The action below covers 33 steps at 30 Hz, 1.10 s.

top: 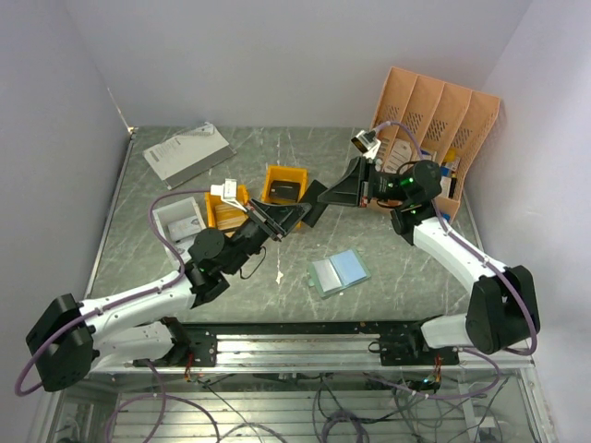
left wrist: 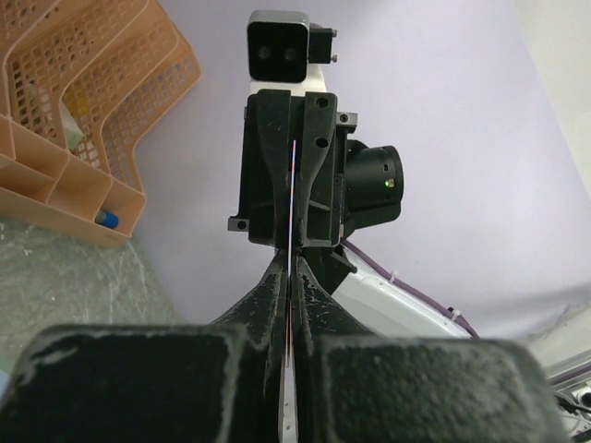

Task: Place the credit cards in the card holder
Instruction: Pick up the credit card from the storage box.

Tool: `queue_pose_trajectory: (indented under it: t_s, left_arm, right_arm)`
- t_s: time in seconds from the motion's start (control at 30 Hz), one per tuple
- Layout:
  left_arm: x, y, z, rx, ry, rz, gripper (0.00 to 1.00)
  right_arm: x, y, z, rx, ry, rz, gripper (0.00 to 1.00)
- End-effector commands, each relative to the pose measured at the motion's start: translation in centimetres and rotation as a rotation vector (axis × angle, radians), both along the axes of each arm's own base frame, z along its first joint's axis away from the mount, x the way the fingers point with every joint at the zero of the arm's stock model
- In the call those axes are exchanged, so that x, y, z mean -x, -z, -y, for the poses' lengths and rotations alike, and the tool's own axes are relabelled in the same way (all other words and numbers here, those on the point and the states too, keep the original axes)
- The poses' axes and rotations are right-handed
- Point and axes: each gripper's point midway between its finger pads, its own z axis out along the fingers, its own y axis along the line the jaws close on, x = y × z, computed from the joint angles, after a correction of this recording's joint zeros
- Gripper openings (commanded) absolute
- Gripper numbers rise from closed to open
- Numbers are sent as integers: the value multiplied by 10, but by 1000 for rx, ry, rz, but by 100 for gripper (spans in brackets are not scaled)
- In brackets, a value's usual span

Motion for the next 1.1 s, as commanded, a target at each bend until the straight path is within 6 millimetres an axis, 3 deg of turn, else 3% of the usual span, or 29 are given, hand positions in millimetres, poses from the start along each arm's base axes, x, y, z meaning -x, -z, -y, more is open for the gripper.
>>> queue_pose_trajectory:
  t_s: [0.0, 0.17, 0.37, 0.63, 0.87, 1.07]
  left_arm:
    - [-5, -14, -5, 13, -63, 56, 12]
    - [-6, 4, -13, -72, -94, 15, 64]
    - [-9, 29, -43, -414, -111, 5, 100]
    - [3, 36, -34, -555, 221, 75, 96]
    - [12, 26, -19, -555, 339, 221, 84]
    - [3, 38, -4, -589, 408, 216, 81]
  right_arm:
    - [6, -10, 0, -47, -6, 59, 0]
    - [2, 3, 2, 16, -11, 119, 0]
    - [-2, 23, 9, 128, -72, 341, 0]
    - [-5, 51, 16, 204, -144, 499, 0]
    - [-5, 64, 19, 241, -152, 488, 0]
    - [0, 69, 18, 233, -172, 494, 0]
